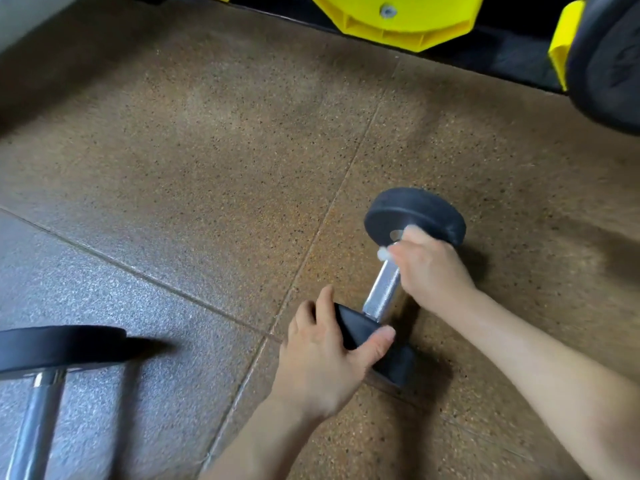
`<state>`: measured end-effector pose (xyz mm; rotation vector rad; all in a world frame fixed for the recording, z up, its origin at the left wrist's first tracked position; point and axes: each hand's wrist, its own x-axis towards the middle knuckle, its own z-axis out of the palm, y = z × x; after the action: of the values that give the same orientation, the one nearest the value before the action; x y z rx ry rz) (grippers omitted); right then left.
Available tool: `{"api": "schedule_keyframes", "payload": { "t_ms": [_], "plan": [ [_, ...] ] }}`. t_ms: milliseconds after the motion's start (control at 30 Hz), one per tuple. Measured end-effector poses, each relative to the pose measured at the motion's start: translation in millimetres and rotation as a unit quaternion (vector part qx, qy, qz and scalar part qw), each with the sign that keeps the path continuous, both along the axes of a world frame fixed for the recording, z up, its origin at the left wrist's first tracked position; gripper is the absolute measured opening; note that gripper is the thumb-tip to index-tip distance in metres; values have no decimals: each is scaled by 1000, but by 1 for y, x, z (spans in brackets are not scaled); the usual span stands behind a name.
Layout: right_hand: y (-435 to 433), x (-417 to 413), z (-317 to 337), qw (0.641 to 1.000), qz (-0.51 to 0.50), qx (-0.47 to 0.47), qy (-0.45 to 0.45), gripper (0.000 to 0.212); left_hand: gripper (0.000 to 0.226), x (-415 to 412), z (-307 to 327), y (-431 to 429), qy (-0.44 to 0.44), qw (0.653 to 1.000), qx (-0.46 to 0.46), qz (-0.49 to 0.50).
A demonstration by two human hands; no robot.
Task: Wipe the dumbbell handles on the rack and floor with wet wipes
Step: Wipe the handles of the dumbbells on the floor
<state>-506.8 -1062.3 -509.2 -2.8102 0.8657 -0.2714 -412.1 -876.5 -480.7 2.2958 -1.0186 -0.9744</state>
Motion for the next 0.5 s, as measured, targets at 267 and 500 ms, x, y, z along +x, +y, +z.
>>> {"api": "schedule_keyframes", "payload": {
  "t_ms": [267,500],
  "plan": [
    [10,-18,9,997,-28,23,64,23,113,-13,-3,3,-25,999,-45,4],
    [20,-28,3,996,-83,27,28,12,108,-31,-6,4,13,996,-86,5]
  ]
}}
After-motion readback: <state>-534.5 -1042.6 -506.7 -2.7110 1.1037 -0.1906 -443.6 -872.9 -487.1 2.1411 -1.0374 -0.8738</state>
